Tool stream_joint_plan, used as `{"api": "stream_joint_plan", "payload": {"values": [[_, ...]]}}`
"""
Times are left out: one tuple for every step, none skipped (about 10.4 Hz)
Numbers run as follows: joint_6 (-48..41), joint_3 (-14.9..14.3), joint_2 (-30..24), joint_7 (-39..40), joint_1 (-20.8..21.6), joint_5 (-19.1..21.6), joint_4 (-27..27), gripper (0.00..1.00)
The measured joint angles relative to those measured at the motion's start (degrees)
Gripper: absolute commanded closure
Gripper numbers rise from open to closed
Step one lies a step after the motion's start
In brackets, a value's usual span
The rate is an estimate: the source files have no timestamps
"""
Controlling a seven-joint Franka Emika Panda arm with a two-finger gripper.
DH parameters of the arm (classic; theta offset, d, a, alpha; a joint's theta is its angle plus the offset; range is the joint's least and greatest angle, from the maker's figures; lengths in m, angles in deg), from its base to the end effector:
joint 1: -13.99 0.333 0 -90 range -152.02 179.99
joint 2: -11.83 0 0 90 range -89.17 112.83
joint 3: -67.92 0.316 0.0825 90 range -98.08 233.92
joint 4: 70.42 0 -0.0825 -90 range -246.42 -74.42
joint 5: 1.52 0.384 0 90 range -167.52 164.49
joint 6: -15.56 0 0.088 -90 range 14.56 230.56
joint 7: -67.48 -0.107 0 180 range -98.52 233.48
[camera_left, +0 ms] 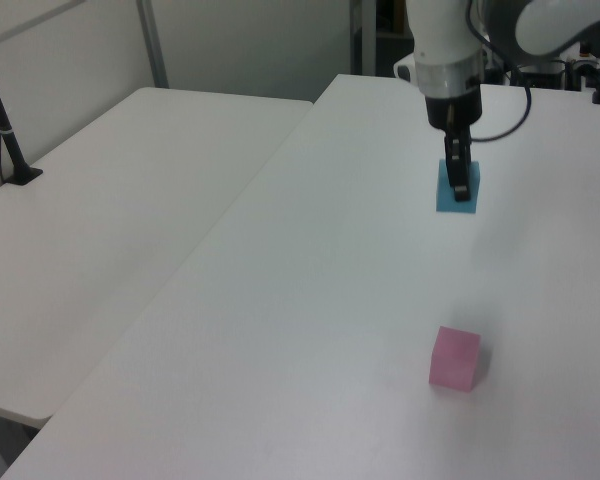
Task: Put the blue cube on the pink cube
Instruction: 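Lower the light-blue cube onto the top of the pink cube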
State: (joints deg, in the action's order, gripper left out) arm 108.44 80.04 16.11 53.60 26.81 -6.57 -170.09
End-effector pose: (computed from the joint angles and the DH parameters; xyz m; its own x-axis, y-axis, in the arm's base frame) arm 0.5165 0.2269 0.5087 0.9667 0.1930 -0.1682 0.2135 -0.9703 0.1135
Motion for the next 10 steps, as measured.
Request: {"api": "stream_joint_plan", "payload": {"values": [[0.51, 0.21, 0.99, -4.50, 3.76, 0.00, -0.07, 0.81], [1.62, 1.29, 2.58, -8.90, 6.63, -0.05, -0.12, 0.81], [3.06, 2.37, 4.10, -12.16, 8.33, -0.15, -0.18, 0.81], [4.84, 3.03, 6.00, -15.07, 10.10, -0.46, -0.21, 0.81], [6.36, 3.13, 7.46, -17.10, 11.32, -0.95, -0.23, 0.81], [8.56, 3.28, 9.30, -19.49, 12.71, -2.21, -0.23, 0.81], [10.43, 3.36, 10.55, -21.34, 13.60, -2.82, -0.21, 0.81], [11.18, 3.43, 11.40, -22.22, 13.98, -2.97, -0.18, 0.81], [11.22, 3.55, 11.89, -22.36, 14.00, -2.98, -0.18, 0.81], [11.22, 3.74, 12.14, -22.38, 14.00, -2.98, -0.18, 0.80]]}}
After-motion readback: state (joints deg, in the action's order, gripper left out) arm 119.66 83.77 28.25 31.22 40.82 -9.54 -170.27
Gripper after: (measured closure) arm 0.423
